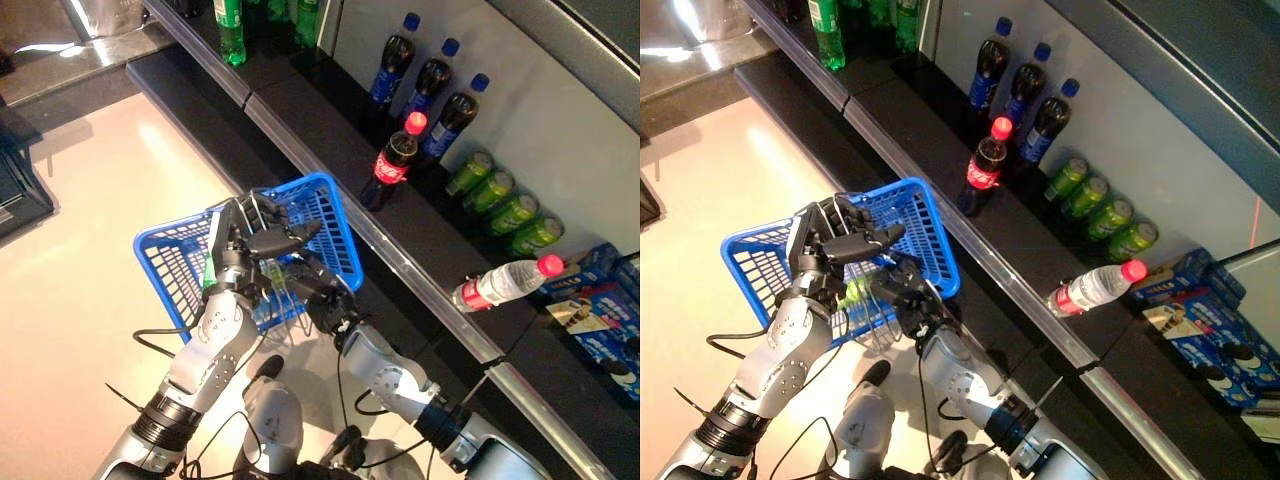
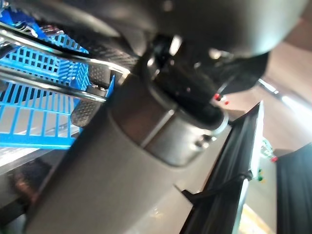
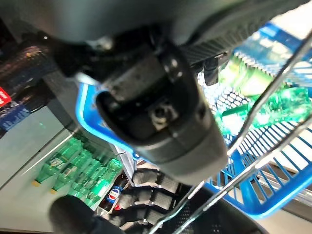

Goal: Pick up the drink and place into the basket.

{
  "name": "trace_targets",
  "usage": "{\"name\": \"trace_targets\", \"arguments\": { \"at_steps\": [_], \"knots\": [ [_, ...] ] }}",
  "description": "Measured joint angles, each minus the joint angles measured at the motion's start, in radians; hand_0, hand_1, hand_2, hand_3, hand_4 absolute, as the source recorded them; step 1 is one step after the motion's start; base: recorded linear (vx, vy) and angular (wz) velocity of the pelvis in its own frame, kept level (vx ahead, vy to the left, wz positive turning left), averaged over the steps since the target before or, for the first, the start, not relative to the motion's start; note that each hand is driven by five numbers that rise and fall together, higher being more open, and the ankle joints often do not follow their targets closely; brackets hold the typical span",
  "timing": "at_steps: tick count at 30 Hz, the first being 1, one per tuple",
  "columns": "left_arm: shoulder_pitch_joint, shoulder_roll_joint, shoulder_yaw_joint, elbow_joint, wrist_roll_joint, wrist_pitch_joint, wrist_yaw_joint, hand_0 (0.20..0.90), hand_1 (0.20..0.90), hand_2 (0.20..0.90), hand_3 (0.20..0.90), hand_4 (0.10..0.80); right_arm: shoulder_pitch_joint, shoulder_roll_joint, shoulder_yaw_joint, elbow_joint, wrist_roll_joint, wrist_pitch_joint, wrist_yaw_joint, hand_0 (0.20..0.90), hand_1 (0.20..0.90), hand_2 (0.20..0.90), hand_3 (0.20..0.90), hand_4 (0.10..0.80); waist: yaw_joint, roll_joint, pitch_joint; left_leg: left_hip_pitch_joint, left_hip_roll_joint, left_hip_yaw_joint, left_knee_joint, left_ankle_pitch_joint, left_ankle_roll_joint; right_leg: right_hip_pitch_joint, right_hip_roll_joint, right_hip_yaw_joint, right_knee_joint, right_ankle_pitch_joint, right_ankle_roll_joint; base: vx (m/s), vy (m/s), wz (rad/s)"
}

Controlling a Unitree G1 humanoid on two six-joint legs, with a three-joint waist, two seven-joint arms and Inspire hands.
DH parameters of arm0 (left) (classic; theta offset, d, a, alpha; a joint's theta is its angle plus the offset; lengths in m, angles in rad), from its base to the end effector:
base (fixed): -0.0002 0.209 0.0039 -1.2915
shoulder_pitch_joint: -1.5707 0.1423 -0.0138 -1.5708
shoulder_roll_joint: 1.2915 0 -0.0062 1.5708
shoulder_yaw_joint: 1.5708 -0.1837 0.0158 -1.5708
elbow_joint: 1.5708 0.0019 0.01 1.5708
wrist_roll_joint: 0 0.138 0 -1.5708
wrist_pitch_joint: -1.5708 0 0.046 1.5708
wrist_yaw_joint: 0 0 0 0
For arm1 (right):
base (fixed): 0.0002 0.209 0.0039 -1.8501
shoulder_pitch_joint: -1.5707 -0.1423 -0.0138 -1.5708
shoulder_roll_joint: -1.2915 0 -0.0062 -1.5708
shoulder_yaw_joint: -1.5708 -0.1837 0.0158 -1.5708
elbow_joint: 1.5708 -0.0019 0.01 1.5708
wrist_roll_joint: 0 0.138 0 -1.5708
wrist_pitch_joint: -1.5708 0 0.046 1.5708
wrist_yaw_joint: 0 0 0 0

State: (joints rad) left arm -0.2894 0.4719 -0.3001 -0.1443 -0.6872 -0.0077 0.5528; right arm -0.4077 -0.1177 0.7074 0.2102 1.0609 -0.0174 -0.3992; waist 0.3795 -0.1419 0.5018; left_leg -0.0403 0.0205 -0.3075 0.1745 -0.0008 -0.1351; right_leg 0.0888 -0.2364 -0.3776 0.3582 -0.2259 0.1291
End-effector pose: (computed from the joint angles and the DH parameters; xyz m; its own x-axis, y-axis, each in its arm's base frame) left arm 0.2404 0.1541 0.1232 0.9801 0.1281 0.1516 -0.0881 0.9652 -0.2463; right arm 0.2292 -0.0295 0.0656 0.8793 0.4163 -0.2315 -0.2037 0.7679 0.6073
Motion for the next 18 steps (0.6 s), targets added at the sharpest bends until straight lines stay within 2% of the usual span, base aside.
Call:
{"name": "trace_targets", "arguments": {
  "at_steps": [9, 11, 13, 14, 15, 16, 18],
  "knots": [
    [0.012, -0.045, 0.096, 0.008, 0.005, 0.0, 0.147, 0.3, 0.3, 0.3, 0.2, 0.1, 0.049, -0.014, 0.0, -0.096, -0.006, 0.003, 0.017, 0.9, 0.9, 0.9, 0.9, 0.8, -0.016, -0.002, -0.001, 0.004, 0.008, 0.006, -0.011, 0.001, 0.0, 0.005, 0.01, 0.004, -0.021, 0.012, 0.0, -0.024, 0.006, -0.02],
    [0.098, -0.043, 0.214, 0.012, -0.009, -0.021, 0.051, 0.3, 0.3, 0.3, 0.2, 0.1, 0.104, -0.048, -0.013, -0.181, -0.013, 0.015, 0.069, 0.9, 0.9, 0.9, 0.9, 0.8, -0.034, -0.006, -0.003, 0.01, 0.008, 0.007, -0.02, 0.002, 0.002, 0.017, 0.013, 0.002, -0.042, 0.02, 0.003, -0.121, -0.02, -0.02],
    [0.248, -0.04, 0.37, 0.02, -0.135, -0.08, -0.189, 0.3, 0.3, 0.3, 0.2, 0.1, 0.204, -0.097, -0.085, -0.28, -0.035, 0.039, 0.144, 0.9, 0.9, 0.9, 0.9, 0.8, -0.03, -0.009, -0.005, 0.005, 0.008, 0.008, -0.031, 0.002, 0.003, 0.014, 0.015, -0.001, -0.057, 0.024, 0.007, -0.095, -0.058, -0.02],
    [0.359, -0.072, 0.487, 0.044, -0.245, -0.098, -0.343, 0.3, 0.3, 0.3, 0.2, 0.1, 0.287, -0.118, -0.153, -0.336, -0.059, 0.039, 0.176, 0.9, 0.9, 0.9, 0.9, 0.8, -0.029, -0.009, -0.006, 0.005, 0.008, 0.006, -0.037, 0.002, 0.005, 0.024, 0.018, -0.004, -0.082, 0.031, 0.01, -0.069, -0.094, 0.09],
    [0.451, -0.095, 0.561, 0.097, -0.317, -0.121, -0.434, 0.3, 0.3, 0.3, 0.2, 0.1, 0.336, -0.137, -0.217, -0.348, -0.081, 0.038, 0.197, 0.9, 0.9, 0.9, 0.9, 0.8, -0.023, -0.009, -0.006, 0.005, 0.008, 0.0, -0.044, 0.001, 0.006, 0.034, 0.021, -0.013, -0.101, 0.034, 0.012, -0.07, -0.093, 0.16],
    [0.492, -0.118, 0.594, 0.136, -0.347, -0.124, -0.477, 0.3, 0.3, 0.3, 0.2, 0.1, 0.358, -0.151, -0.256, -0.343, -0.087, 0.04, 0.202, 0.9, 0.9, 0.9, 0.9, 0.8, -0.015, -0.01, -0.006, 0.005, 0.009, -0.004, -0.05, 0.002, 0.006, 0.039, 0.024, -0.021, -0.112, 0.037, 0.012, -0.047, -0.067, 0.16],
    [0.545, -0.162, 0.612, 0.192, -0.361, -0.136, -0.529, 0.3, 0.3, 0.3, 0.2, 0.1, 0.394, -0.163, -0.319, -0.313, -0.102, 0.042, 0.208, 0.9, 0.9, 0.9, 0.9, 0.8, 0.012, -0.013, -0.008, 0.006, 0.012, -0.007, -0.057, 0.001, 0.006, 0.047, 0.027, -0.029, -0.133, 0.037, 0.012, -0.033, -0.015, 0.1]
  ]
}}
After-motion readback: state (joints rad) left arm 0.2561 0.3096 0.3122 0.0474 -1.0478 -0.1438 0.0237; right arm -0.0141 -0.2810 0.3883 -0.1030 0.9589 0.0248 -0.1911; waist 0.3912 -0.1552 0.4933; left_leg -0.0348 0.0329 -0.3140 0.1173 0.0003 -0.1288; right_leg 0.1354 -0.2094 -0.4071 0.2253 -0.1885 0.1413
